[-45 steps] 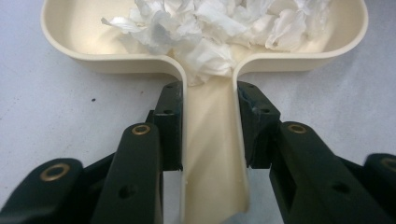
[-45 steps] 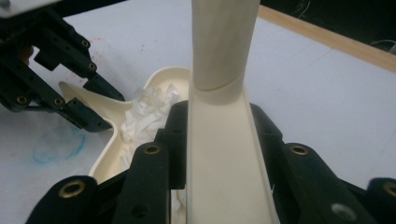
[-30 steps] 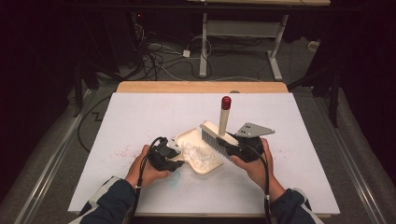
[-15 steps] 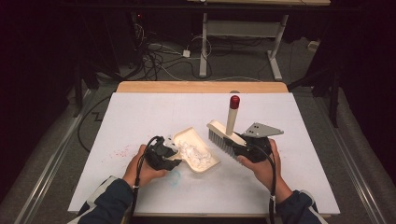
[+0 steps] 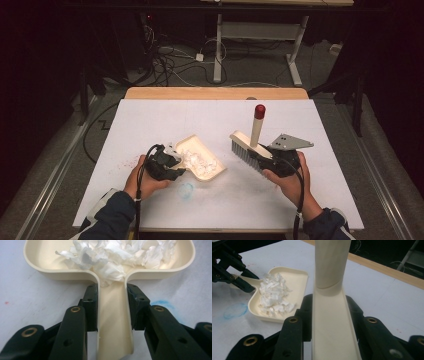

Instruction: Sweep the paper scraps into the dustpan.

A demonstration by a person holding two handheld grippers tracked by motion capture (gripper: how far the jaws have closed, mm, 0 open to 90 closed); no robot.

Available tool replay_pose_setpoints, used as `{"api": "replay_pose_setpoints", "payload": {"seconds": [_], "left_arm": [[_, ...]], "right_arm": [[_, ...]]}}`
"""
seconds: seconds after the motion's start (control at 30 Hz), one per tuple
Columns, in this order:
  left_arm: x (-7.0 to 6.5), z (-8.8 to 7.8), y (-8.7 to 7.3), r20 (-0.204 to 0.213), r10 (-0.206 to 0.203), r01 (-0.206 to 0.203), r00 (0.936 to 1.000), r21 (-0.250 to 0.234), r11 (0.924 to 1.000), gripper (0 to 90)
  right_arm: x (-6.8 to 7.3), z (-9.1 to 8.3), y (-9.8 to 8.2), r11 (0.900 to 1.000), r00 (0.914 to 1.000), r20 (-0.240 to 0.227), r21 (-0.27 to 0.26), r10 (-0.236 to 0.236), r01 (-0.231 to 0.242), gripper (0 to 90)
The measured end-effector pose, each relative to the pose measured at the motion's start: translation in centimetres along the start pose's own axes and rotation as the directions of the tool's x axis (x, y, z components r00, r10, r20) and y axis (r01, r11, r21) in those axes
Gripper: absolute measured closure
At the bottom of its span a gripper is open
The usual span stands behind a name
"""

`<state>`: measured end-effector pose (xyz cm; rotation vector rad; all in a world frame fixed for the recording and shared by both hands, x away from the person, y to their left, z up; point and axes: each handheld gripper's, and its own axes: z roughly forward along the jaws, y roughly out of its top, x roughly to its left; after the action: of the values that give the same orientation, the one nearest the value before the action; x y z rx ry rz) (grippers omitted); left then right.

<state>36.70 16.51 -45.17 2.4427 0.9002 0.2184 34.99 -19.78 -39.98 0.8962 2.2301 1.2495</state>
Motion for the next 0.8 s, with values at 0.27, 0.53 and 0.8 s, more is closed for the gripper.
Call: {"api": "replay_pose_setpoints", "payload": {"seconds": [0.27,0.53,0.8], "left_arm": [[1.2,-0.8,-1.3,-0.026,-0.049,0.049,0.9984,-0.005,0.9988,63.7],[2.1,-1.4,-2.4,-0.043,-0.091,0.091,0.9949,-0.009,0.9958,63.7],[2.9,-2.2,-3.7,-0.064,-0.141,0.14,0.9879,-0.023,0.9899,63.7]], "right_arm": [[0.0,-0.7,-0.5,1.0,1.0,-0.005,0.017,-0.004,0.004,67.7],[0.0,-1.5,-1.0,1.0,0.9998,-0.017,0.029,-0.004,0.005,67.7],[0.1,-2.2,-1.4,0.999,0.9996,-0.027,0.044,-0.006,0.007,67.7]]}}
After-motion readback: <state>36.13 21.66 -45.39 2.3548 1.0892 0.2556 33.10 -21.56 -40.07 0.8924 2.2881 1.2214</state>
